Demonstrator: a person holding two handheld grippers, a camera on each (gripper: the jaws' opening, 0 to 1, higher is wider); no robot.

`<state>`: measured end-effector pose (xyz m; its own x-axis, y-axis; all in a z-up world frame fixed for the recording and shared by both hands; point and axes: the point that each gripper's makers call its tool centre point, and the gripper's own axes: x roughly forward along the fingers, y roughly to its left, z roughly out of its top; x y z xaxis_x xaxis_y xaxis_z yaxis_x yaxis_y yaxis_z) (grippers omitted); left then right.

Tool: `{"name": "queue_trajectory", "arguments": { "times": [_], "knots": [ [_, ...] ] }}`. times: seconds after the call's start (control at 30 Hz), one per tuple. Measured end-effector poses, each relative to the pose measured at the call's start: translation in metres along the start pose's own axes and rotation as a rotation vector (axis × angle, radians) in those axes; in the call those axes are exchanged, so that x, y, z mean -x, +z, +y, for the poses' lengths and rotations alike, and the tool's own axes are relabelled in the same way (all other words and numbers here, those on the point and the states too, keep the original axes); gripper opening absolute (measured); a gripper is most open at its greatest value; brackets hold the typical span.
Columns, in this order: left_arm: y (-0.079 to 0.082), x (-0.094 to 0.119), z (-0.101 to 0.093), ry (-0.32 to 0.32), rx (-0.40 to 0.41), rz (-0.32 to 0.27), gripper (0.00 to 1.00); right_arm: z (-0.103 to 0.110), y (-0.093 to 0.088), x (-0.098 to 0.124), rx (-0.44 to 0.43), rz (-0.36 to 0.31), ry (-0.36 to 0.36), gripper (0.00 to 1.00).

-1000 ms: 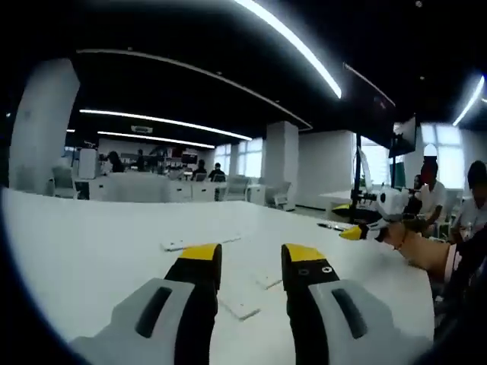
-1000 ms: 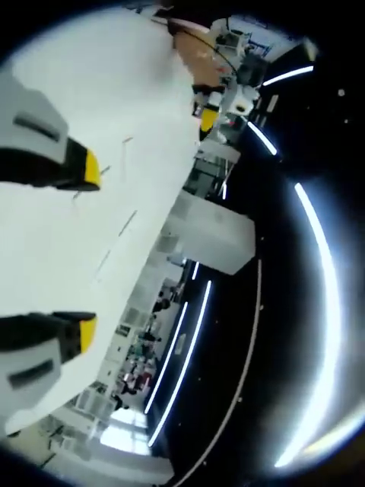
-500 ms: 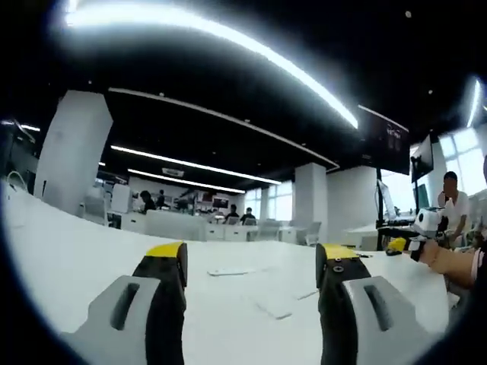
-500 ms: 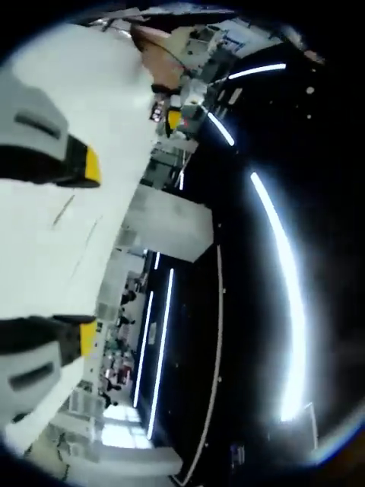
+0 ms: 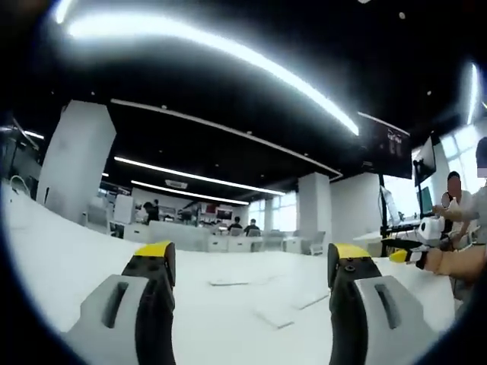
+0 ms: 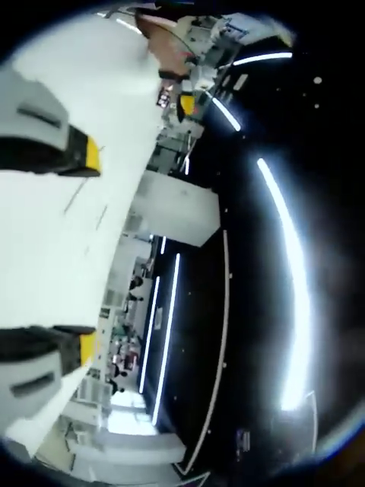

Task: Locate the socket holder cover, grip the socket holder cover, clip it into the socket holder slot.

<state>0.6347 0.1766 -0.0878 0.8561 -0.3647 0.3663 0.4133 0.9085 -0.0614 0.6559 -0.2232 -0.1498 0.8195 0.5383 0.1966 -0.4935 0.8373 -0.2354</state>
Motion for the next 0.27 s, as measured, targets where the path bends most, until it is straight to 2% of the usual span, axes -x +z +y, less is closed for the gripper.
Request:
{"name": "queue_trajectory", "arguments": {
  "times": [0.17, 0.27],
  "knots": [
    [0.0086, -0.0008, 0.0008, -0.007, 0.064, -0.064, 0.81, 0.0001, -0.0060, -0.0017, 0.022, 0.035, 0.003, 0.81],
    [0.0105, -0.0002, 0.0012, 0.004, 0.067, -0.078, 0.81, 0.0011, -0.0067, -0.0020, 0.027, 0.047, 0.010, 0.79]
  ]
}}
